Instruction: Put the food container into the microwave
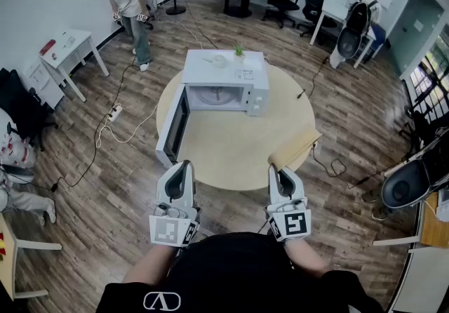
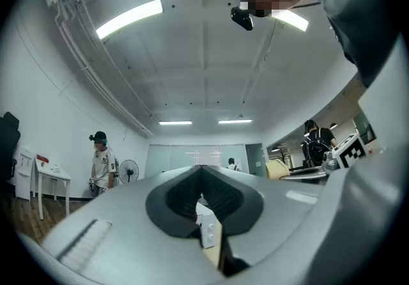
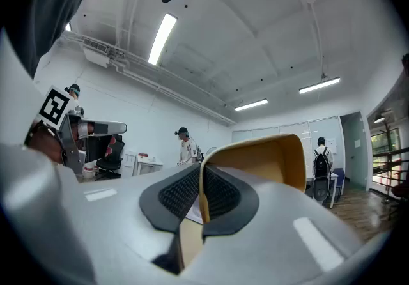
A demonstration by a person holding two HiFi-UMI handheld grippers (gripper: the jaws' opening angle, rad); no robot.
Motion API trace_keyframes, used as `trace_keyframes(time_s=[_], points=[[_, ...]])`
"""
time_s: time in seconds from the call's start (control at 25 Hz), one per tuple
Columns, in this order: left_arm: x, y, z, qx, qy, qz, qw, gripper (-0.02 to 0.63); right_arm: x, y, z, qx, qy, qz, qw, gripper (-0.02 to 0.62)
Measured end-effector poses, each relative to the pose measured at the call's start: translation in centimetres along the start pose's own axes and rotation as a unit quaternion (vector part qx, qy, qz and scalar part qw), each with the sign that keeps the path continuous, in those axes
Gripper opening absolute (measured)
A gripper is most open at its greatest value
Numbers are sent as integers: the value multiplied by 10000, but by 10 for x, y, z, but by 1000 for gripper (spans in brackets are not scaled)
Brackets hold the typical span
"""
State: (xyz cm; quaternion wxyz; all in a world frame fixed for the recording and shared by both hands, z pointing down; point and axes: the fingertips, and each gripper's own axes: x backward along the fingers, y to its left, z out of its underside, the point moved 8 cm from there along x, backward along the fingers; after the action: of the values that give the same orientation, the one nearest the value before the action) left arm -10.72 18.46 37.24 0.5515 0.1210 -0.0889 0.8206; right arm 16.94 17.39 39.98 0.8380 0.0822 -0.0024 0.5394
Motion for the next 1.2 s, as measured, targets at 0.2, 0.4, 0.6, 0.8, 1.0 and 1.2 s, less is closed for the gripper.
trace_keyframes(time_s=[0.2, 0.4, 0.6, 0.8, 1.0, 1.2], points=[[-1, 1, 3, 12, 16, 17, 10000, 0, -1, 2, 4, 10, 14, -44, 10000, 21], [-3, -4, 3, 41, 24, 15, 10000, 0, 3, -5, 1, -105, -148, -116, 9998, 23], [-2, -13, 4, 50, 75, -21, 10000, 0, 13, -11, 2, -111, -206, -154, 9996, 23], [-1, -31, 4, -19, 148, -16, 9999, 0, 25, -26, 11, -272, -129, -94, 9995, 23], [-3, -59, 6, -81, 255, 17, 9996, 0, 41, -40, 21, -446, -139, -147, 9988, 23], [-2, -90, 11, -179, 378, 3, 9991, 0, 59, -57, 35, -675, -108, -284, 9973, 23]])
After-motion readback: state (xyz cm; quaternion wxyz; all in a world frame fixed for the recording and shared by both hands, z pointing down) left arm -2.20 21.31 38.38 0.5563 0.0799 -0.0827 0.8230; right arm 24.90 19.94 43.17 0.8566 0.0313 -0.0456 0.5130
